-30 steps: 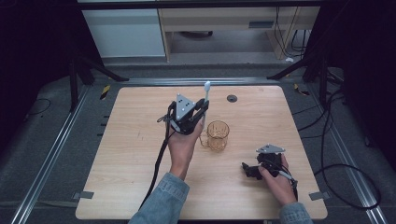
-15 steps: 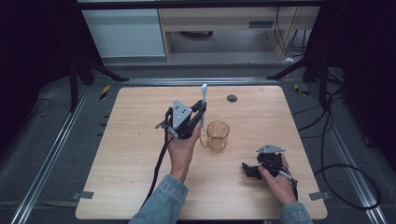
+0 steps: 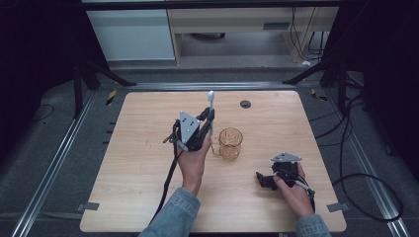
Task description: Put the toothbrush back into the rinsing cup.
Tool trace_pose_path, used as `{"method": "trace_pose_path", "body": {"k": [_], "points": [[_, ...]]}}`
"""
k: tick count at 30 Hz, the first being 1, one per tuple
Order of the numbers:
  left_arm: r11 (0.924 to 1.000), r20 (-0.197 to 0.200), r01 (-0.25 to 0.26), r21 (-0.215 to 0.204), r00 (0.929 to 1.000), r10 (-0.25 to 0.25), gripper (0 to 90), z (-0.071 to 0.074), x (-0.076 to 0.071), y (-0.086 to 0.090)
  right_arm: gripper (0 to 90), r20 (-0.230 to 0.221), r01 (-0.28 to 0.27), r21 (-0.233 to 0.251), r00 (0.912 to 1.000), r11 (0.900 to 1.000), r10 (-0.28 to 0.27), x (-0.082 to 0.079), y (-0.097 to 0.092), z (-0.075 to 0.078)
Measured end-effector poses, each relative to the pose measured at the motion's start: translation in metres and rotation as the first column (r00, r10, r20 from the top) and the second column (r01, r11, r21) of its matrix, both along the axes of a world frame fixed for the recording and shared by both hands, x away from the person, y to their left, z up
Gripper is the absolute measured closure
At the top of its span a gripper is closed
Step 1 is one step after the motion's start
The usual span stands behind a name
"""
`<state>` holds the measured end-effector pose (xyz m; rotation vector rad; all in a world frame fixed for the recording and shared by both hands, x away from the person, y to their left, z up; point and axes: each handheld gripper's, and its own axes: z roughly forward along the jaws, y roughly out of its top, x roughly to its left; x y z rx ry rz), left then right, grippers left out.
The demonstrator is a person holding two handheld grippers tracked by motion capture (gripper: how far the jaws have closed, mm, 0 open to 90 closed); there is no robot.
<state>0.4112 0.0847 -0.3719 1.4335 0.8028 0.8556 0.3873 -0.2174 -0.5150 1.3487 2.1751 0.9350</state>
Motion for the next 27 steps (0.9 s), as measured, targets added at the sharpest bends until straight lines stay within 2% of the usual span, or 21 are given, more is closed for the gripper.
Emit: {"method": "trace_pose_path", "body": {"k": [2, 6, 9, 19, 22, 23, 27], "points": [[0.9999, 0.010, -0.012, -0.006, 0.9999, 0.012, 78.7, -0.003, -0.002, -0.001, 0.5, -0.001, 0.001, 0.001, 1.0000, 1.0000, -0.001, 0.000, 0.000, 0.000], [0.9998, 0.004, -0.013, -0.011, 0.9999, 0.013, 78.7, -0.007, -0.002, -0.003, 0.5, -0.001, -0.002, -0.001, 1.0000, 1.0000, 0.002, 0.000, 0.000, 0.000], [0.9996, -0.007, -0.009, -0.028, 0.9999, 0.009, 78.7, -0.012, 0.000, -0.004, 0.5, -0.001, -0.002, 0.001, 1.0000, 1.0000, 0.002, 0.000, 0.000, 0.000], [0.9987, -0.005, 0.000, -0.051, 1.0000, 0.000, 78.7, -0.023, 0.001, -0.003, 0.5, -0.001, -0.003, 0.000, 1.0000, 1.0000, 0.003, 0.000, 0.000, 0.000], [0.9977, -0.018, 0.005, -0.067, 0.9998, -0.006, 78.7, -0.027, 0.003, -0.001, 0.5, -0.011, 0.004, 0.009, 0.9999, 1.0000, -0.004, 0.000, 0.001, 0.001], [0.9977, -0.018, 0.005, -0.067, 0.9998, -0.006, 78.7, -0.027, 0.003, -0.001, 0.5, 0.002, -0.004, -0.004, 1.0000, 1.0000, 0.004, 0.000, 0.000, 0.000], [0.9974, -0.017, 0.013, -0.070, 0.9998, -0.014, 78.7, -0.028, 0.004, -0.002, 0.5, 0.002, -0.004, -0.004, 1.0000, 1.0000, 0.004, 0.000, 0.000, 0.000]]}}
